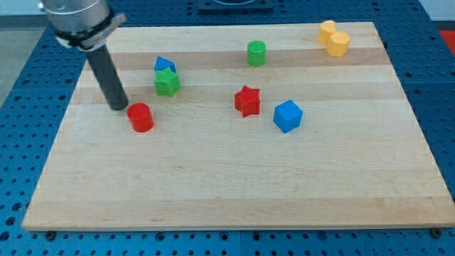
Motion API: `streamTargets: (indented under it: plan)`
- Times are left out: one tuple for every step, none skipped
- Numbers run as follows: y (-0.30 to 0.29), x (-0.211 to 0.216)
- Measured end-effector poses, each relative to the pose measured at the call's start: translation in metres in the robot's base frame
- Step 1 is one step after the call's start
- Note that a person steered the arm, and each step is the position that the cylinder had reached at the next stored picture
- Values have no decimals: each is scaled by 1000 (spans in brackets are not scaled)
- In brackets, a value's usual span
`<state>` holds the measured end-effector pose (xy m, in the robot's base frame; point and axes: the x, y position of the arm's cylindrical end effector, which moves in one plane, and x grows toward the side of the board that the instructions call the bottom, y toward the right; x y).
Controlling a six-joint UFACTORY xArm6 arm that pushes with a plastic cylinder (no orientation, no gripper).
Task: Move the yellow heart towards the red circle
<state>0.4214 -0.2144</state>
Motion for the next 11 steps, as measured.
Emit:
streamTargets:
  plan:
    - [-2,33]
    - [10,40]
    - [30,34]
    - [45,18]
    - [46,2]
    - [69,2]
    - [102,2]
    - [135,2]
    - [151,2]
    - [151,2]
    - [151,2]
